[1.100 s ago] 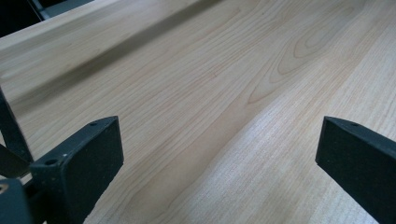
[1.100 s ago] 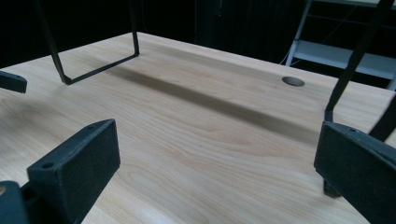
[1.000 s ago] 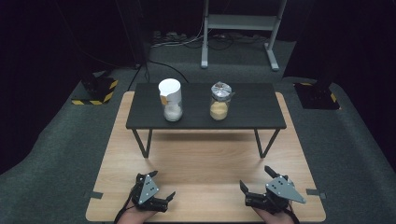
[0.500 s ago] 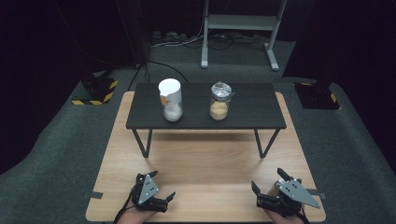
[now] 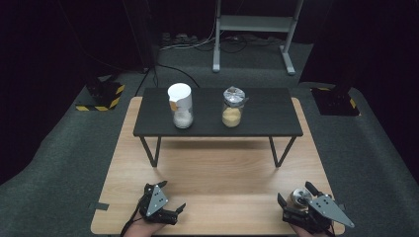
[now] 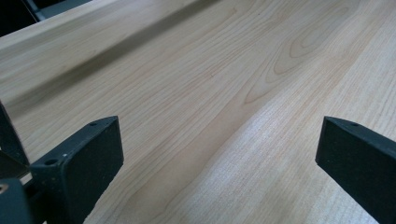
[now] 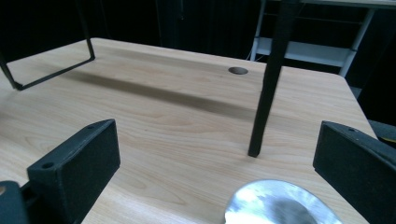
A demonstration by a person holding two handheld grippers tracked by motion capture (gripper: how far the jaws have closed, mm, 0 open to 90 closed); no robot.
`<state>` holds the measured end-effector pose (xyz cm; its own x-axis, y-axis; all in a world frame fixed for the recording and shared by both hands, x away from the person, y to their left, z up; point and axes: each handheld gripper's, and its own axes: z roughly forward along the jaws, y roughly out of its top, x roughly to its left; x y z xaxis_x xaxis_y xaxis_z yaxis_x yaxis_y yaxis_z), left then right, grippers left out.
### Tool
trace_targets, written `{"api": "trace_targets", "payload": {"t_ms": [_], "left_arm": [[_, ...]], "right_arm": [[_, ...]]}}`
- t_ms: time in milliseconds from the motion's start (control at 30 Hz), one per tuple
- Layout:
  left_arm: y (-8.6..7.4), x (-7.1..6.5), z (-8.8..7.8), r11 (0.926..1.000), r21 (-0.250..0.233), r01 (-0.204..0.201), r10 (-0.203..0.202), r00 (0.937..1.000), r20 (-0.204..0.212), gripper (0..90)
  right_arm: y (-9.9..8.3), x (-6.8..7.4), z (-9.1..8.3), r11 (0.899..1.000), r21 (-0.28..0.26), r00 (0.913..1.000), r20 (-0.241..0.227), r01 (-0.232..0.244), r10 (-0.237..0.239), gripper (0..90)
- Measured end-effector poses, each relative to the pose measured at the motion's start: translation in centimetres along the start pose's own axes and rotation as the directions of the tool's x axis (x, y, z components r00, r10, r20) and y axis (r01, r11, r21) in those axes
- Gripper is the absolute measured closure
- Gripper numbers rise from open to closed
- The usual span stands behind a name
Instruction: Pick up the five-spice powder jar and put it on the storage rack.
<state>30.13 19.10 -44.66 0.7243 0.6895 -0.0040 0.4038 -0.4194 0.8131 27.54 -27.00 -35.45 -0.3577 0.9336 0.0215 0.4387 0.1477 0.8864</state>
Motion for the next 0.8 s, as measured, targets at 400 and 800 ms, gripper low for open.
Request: {"api": "trace_targets", "payload": {"t_ms": [400, 800], "left_arm": [[0.0, 0.0, 0.0, 1.0, 0.0, -0.001, 0.001, 1.0, 0.001, 1.1], [0.0, 0.0, 0.0, 1.0, 0.004, -0.006, 0.006, 1.0, 0.0, 1.1]], "right_arm": [[-1.2, -1.2, -0.7, 1.0, 0.019, 0.9996, 0.017, -0.024, 0.023, 2.4], [-2.5, -2.2, -1.4, 0.999, 0.017, 0.9987, 0.035, -0.036, 0.036, 10.4]]}}
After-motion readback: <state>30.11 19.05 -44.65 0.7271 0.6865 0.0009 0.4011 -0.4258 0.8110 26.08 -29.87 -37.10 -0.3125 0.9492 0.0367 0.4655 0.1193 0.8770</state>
